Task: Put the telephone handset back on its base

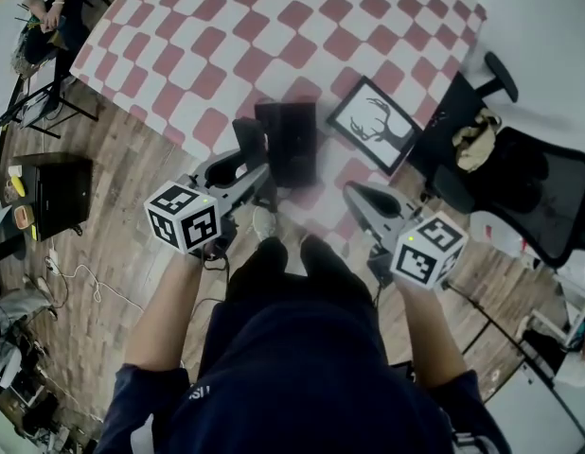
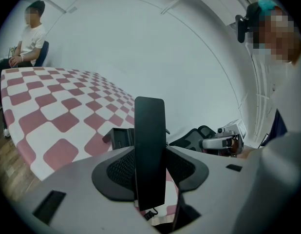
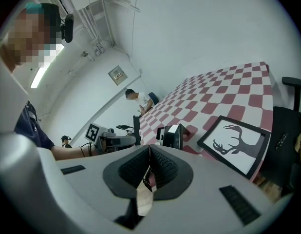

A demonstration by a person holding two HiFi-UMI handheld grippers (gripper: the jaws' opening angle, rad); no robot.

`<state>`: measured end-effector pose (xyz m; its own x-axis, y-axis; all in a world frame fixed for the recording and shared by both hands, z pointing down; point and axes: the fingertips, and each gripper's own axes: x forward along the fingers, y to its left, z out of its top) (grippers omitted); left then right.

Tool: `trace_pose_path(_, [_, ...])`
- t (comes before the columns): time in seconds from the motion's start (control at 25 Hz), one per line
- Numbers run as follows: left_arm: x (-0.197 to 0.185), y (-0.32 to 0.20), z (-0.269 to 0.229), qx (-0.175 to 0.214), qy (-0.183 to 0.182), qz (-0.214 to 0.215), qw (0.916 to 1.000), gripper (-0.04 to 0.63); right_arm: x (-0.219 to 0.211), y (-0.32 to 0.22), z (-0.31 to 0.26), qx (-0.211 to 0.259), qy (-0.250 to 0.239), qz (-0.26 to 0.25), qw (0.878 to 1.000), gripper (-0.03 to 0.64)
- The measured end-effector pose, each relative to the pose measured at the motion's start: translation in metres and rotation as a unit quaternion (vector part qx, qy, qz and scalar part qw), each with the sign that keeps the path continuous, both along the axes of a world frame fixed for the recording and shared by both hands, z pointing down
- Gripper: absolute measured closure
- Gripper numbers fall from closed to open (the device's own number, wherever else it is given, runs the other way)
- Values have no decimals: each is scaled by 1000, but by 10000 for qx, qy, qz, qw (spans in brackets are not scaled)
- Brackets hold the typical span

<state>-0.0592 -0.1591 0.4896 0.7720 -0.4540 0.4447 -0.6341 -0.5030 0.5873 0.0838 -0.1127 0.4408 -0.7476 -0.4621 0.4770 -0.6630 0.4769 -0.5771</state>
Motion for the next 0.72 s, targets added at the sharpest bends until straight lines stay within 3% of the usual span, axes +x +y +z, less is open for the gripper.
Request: trace_pose_path(0.72, [12, -19, 66, -844, -522, -140, 9950, 379, 29, -23, 18, -244, 71, 90, 9996, 600])
